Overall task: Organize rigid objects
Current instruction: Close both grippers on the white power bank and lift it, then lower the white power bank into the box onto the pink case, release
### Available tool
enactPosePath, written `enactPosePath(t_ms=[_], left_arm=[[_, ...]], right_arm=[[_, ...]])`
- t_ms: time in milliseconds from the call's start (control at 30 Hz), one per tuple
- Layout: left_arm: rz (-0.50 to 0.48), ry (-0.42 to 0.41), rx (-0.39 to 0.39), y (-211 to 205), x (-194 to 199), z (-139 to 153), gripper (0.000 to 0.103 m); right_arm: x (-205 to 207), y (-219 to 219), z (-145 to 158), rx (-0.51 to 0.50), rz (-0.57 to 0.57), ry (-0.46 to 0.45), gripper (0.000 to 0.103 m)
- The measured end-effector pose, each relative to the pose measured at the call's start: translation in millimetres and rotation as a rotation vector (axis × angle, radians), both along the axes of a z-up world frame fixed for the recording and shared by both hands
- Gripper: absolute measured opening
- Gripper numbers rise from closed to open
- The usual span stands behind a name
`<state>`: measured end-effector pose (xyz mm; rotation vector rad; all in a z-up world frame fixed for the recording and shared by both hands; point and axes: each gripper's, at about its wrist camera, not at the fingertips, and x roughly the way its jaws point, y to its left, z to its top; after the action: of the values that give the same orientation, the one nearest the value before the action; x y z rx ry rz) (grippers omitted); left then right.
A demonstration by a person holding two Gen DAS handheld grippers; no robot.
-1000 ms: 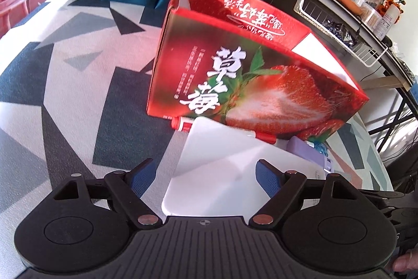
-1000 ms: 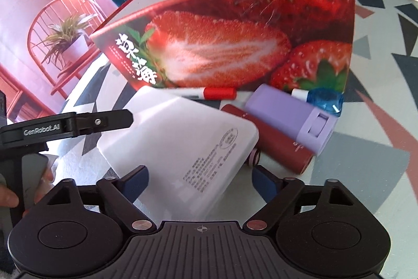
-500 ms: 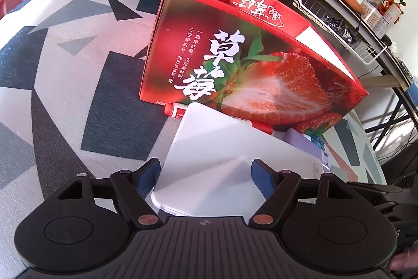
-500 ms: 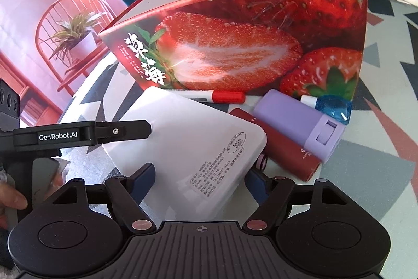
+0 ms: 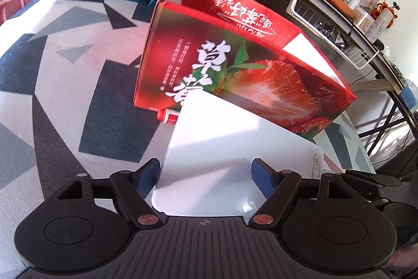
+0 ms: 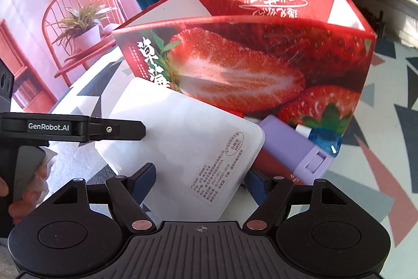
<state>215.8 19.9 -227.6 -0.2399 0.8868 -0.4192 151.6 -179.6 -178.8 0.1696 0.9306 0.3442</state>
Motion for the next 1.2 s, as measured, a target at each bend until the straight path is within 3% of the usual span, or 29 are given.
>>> enactPosePath(t_ms=[400, 700, 967, 1200], left_arm=[[-0.009, -0.1, -0.012, 2.9, -8.8, 32.9, 0.078], [-0.008, -0.22, -0.033, 1.9, 1.0, 83.6, 0.076], [0.008, -0.25, -0.096, -7.9, 34.6, 116.4, 0.072], [0.032, -0.242, -0.116, -25.7, 80.5, 122.6, 0.069]], right_arm=[[-1.9, -6.9, 26.7, -0.027, 0.001, -0.121, 0.058], [13.5, -16.5, 82.7, -0.029, 0.016, -0.297, 0.05], [50.1, -37.5, 125.0, -0.007, -0.016, -0.388, 0.05], [96.8, -57.6, 132.1, -0.005, -0.065, -0.403, 0.05]])
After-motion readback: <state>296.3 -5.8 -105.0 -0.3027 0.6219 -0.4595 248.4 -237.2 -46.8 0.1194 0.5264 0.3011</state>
